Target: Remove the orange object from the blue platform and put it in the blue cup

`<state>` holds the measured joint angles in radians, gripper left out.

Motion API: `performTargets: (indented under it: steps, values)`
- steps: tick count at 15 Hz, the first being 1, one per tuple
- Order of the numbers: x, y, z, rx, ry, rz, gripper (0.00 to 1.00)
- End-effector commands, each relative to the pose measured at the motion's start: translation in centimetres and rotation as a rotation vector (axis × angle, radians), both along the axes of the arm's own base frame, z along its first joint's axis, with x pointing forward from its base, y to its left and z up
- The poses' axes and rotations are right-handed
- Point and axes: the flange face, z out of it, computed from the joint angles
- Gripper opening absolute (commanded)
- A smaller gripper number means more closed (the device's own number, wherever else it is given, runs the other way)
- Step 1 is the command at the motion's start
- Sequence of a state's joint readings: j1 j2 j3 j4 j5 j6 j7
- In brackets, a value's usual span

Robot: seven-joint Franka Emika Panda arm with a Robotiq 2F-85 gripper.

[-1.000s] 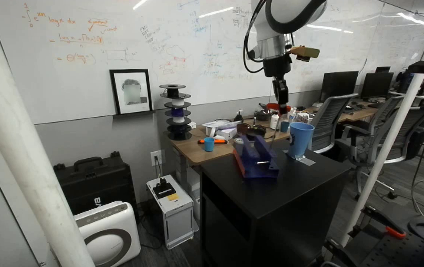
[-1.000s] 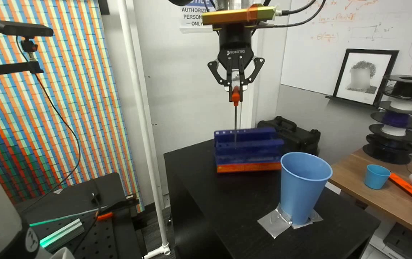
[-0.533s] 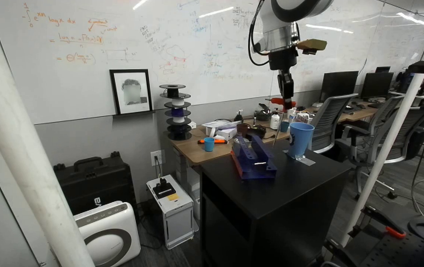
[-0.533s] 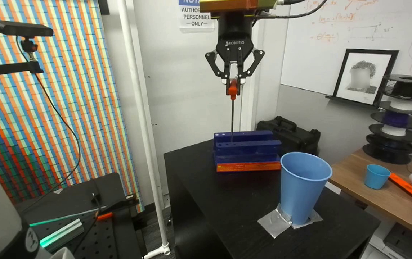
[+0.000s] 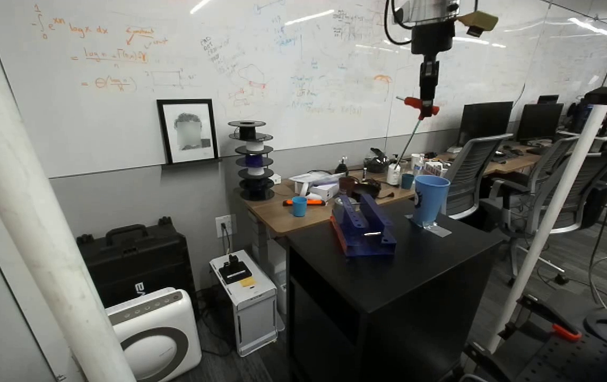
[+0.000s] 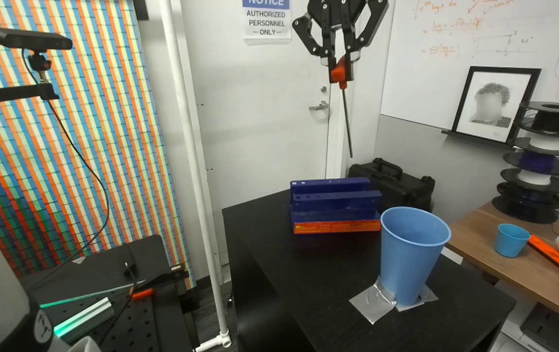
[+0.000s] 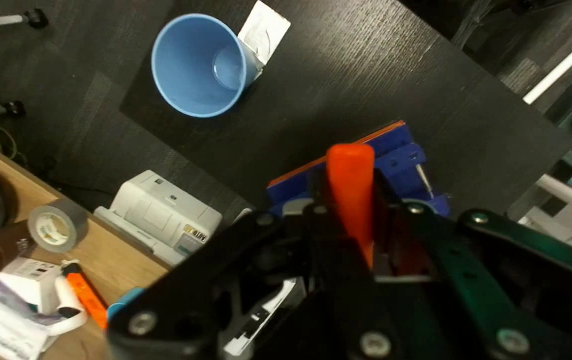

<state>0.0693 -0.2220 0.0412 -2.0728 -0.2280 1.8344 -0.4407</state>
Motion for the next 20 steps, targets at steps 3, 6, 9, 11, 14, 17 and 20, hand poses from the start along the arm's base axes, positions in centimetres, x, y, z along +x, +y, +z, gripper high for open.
performTargets:
  steps: [3,6,9,11,14,17,20]
  values:
    - [-1.1,-8.7,2.7,0.043,-0.088,-0.275,0.13]
    - [-0.7,-12.6,0.6,0.062,-0.043,-0.384,0.13]
    - [0.0,-14.2,-2.1,0.111,-0.005,-0.434,0.13]
    - [0.7,-14.4,-3.8,0.149,0.018,-0.446,0.13]
    - [1.7,-14.2,-5.5,0.179,0.039,-0.45,0.13]
    - [1.9,-14.7,-6.7,0.171,0.074,-0.487,0.46]
    - [1.4,-15.7,-5.9,0.174,0.072,-0.529,0.61]
